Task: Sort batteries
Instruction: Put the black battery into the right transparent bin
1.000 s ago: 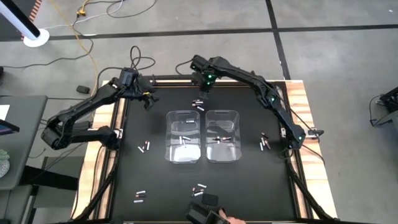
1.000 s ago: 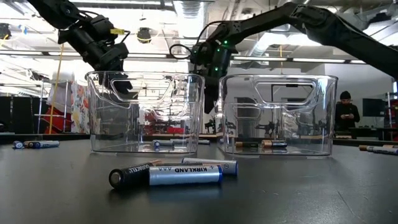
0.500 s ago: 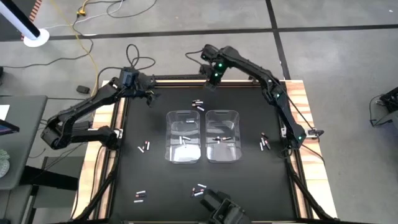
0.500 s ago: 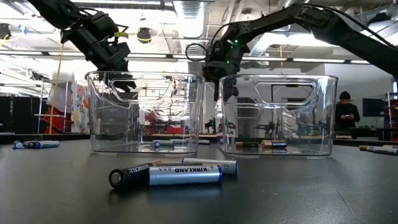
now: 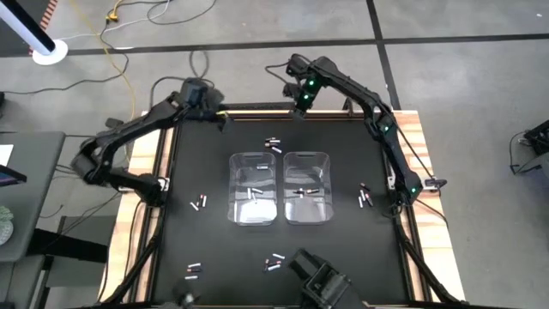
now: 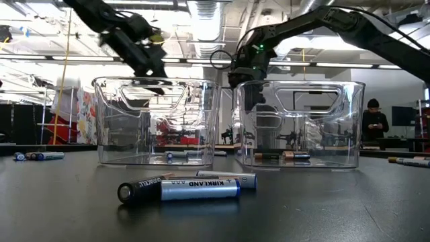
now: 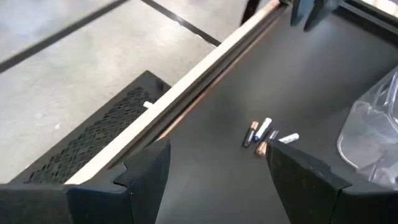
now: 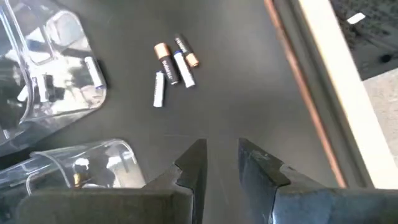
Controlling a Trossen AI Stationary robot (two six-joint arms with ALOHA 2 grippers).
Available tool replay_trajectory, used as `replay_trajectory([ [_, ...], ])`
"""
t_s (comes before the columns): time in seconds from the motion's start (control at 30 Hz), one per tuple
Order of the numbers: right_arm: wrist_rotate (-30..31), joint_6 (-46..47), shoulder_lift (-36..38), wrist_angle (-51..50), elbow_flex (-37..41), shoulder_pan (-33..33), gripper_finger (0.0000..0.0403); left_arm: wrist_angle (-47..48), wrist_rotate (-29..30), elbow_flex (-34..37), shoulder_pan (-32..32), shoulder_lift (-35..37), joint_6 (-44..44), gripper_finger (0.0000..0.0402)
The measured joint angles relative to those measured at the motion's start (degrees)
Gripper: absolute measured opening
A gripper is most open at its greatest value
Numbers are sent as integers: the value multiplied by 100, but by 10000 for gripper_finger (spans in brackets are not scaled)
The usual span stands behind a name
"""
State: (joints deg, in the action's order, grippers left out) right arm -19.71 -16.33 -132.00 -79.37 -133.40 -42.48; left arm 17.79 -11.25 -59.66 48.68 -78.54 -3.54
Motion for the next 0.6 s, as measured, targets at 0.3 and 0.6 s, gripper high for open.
replay_trajectory([
  [0.3, 18, 231, 1314, 1067, 1424, -166, 81, -4, -45, -1116, -272, -1281, -345, 259],
  [0.6, 24, 1004, 3436, 3421, 4735, -147, 56, -253, -284, -1374, -451, -1536, -1020, 259],
])
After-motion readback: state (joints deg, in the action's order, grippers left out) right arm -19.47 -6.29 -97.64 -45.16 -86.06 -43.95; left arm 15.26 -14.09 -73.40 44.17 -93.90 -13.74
